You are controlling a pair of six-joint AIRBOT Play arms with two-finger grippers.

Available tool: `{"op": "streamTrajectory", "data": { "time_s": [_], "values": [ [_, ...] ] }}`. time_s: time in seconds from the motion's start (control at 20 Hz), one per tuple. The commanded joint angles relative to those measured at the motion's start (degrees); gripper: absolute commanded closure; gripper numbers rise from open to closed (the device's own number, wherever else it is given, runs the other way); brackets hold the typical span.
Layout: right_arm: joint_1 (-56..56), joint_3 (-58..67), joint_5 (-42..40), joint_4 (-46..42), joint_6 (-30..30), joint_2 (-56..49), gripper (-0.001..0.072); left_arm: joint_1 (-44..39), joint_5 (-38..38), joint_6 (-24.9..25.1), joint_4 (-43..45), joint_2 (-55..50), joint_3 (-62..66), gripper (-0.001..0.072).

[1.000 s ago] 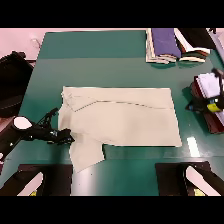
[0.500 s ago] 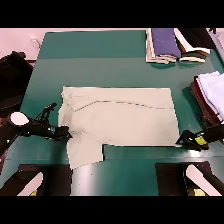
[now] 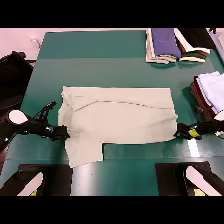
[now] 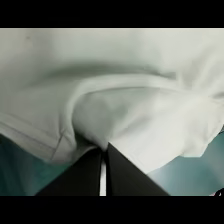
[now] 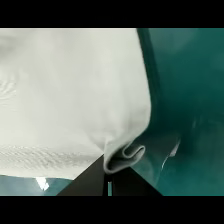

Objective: Fold the shirts.

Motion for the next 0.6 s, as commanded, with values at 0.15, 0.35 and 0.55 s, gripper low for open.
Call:
{"op": "streamTrajectory", "data": {
  "time_s": [0.15, 0.35, 0.55],
  "values": [
    [2.01, 4.7, 8.98, -6.27, 0.13, 8.85, 0.0696, 0.04, -4.0, -0.26, 0.85, 0.09, 1.44, 0.0684],
    [2.05, 8.98, 8.24, -5.77, 0.17, 11.5, 0.0696, 0.04, -3.52, -0.24, 0.5, 0.07, 7.98, 0.0684],
    [2.34, 17.86, 6.97, -5.68, 0.17, 3.13, 0.0697, 0.04, 2.64, 0.22, 2.14, -2.71, 19.21, 0.0685]
  ]
}}
